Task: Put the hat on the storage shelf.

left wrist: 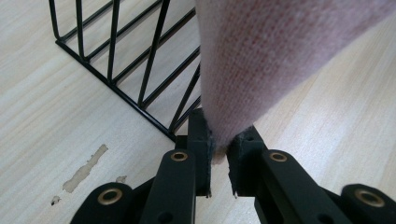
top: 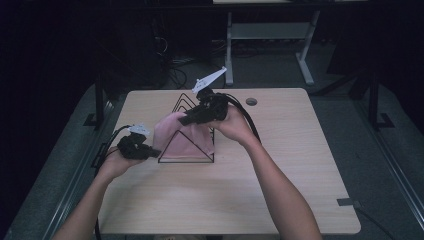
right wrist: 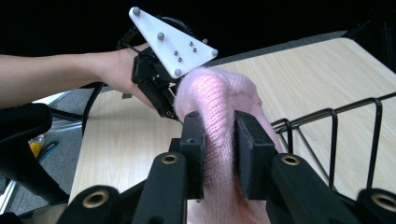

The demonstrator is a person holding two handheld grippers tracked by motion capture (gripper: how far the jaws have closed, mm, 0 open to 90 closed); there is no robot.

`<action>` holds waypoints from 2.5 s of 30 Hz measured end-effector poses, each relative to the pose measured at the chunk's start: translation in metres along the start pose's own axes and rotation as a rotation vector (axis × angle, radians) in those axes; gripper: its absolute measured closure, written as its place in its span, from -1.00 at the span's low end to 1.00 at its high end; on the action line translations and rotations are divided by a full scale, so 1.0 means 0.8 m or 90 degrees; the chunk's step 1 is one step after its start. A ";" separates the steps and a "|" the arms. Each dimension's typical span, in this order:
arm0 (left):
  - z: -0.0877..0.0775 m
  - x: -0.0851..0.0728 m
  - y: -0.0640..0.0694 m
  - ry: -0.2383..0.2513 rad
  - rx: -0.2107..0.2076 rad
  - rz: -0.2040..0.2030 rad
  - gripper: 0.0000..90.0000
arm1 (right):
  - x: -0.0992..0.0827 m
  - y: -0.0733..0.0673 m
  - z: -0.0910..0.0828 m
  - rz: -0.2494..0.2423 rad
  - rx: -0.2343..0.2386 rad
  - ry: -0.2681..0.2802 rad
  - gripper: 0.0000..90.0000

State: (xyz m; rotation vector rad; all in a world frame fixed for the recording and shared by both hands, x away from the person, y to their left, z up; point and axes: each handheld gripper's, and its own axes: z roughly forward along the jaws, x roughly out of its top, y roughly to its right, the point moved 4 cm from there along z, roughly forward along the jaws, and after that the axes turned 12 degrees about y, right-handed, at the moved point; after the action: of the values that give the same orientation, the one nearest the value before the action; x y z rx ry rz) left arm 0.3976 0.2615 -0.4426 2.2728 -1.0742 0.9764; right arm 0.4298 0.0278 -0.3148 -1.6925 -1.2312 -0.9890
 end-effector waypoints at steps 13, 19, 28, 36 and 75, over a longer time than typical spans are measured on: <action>0.010 -0.007 -0.003 -0.031 0.001 -0.001 0.79 | -0.011 0.001 0.005 0.011 0.009 -0.017 0.64; 0.015 -0.011 -0.007 -0.046 0.001 -0.003 0.86 | -0.015 0.002 0.008 0.016 0.009 -0.025 0.60; 0.022 -0.015 -0.011 -0.062 0.006 -0.011 0.86 | -0.024 0.002 0.010 0.023 0.013 -0.033 0.43; 0.027 -0.018 -0.012 -0.085 0.011 -0.001 0.85 | -0.031 0.004 0.003 0.028 0.016 -0.026 0.43; -0.004 -0.015 -0.007 -0.031 0.018 -0.029 0.35 | -0.066 0.016 -0.072 0.073 -0.101 0.012 -0.28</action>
State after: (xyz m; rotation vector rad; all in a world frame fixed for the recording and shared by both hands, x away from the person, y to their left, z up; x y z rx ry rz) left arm 0.3954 0.2723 -0.4501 2.3444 -1.0292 0.9284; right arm 0.4232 -0.0454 -0.3436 -1.8500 -1.0536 -1.0525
